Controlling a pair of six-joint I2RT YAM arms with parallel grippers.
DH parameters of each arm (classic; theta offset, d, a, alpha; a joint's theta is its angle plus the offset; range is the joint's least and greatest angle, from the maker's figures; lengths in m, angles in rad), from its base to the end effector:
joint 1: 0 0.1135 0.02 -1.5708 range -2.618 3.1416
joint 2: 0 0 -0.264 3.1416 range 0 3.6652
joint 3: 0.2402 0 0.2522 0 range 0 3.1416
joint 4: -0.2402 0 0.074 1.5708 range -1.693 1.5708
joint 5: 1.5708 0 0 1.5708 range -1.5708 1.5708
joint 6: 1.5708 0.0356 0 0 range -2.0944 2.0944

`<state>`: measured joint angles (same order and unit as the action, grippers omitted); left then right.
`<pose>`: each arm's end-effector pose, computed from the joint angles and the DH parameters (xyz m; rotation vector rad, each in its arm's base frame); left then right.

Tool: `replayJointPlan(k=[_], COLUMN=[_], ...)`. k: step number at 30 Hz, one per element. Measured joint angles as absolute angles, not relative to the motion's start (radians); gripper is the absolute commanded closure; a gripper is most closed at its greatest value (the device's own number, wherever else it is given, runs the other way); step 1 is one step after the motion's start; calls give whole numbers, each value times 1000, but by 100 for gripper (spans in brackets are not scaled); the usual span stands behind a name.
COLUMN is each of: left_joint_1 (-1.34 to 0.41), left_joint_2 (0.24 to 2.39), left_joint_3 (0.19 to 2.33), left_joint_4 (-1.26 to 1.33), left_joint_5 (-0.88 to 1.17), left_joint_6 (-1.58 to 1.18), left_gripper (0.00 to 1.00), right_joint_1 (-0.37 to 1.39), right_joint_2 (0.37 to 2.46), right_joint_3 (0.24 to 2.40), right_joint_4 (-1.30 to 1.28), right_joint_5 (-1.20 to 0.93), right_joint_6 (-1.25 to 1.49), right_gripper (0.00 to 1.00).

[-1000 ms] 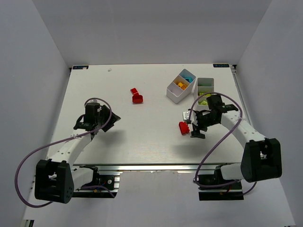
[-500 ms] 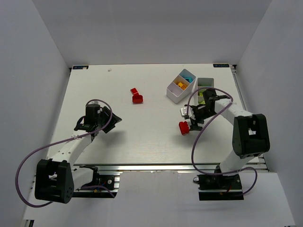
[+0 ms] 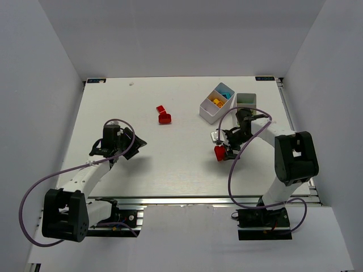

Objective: Sort the legos into containers by color

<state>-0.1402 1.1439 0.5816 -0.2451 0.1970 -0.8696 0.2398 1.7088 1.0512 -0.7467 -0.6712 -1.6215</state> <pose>0.2220 -0.0384 0.1953 -0.7913 2.3481 -0.6948 0.2898 0.0936 0.1723 -2.0781 1.4557 0.5469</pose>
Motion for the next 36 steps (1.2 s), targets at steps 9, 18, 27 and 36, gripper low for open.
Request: replayJointPlan(k=[9, 18, 27, 36], left_joint_1=[-140, -181, -252, -260], left_joint_2=[1154, 1167, 1238, 1245], left_joint_3=[582, 580, 580, 582], left_joint_4=[-235, -170, -86, -66], left_joint_5=[203, 252, 323, 360], left_joint_6=[-871, -894, -910, -911], left_gripper=[34, 33, 33, 32], right_joint_1=[244, 255, 288, 296], right_joint_2=[1728, 1738, 1708, 1707], right_joint_3=[1049, 1016, 984, 984], right_joint_4=[-658, -628, -620, -640], right_joint_5=[-605, -583, -586, -578], right_joint_6=[-1529, -1527, -1600, -1666], right_gripper=[11, 11, 13, 17])
